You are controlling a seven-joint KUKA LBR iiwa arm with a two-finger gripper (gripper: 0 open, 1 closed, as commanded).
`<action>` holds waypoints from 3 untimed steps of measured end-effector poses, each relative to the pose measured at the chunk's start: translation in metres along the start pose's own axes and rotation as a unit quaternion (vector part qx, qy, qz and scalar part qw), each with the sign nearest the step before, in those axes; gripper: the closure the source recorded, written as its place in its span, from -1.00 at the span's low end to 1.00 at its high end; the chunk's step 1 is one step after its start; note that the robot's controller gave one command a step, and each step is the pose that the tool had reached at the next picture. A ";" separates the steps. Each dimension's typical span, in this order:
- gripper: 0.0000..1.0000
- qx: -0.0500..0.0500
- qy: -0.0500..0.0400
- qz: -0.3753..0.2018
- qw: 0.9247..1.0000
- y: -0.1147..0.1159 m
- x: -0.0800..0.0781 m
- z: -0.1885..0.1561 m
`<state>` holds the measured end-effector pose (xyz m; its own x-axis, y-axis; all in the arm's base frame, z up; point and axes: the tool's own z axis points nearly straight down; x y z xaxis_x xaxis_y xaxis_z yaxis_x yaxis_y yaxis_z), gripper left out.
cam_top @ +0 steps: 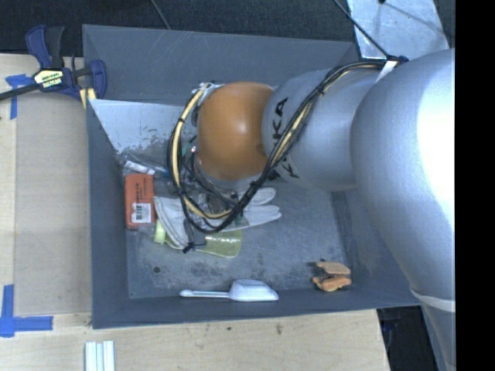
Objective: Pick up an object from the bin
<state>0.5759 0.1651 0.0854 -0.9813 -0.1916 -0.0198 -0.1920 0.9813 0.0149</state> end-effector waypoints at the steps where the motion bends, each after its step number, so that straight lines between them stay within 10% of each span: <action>1: -1.00 0.002 -0.004 -0.231 0.973 0.022 0.008 0.000; 2: 1.00 -0.006 -0.012 -0.047 0.999 -0.042 -0.009 -0.009; 3: 1.00 -0.004 -0.019 -0.046 0.999 -0.044 -0.011 -0.010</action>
Offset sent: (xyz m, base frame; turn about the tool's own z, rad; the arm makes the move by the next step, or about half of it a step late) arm 0.0035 -0.0582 -0.0154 -0.0934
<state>0.5952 0.1235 0.0946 -0.9581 -0.2804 -0.0587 -0.2819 0.9593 0.0186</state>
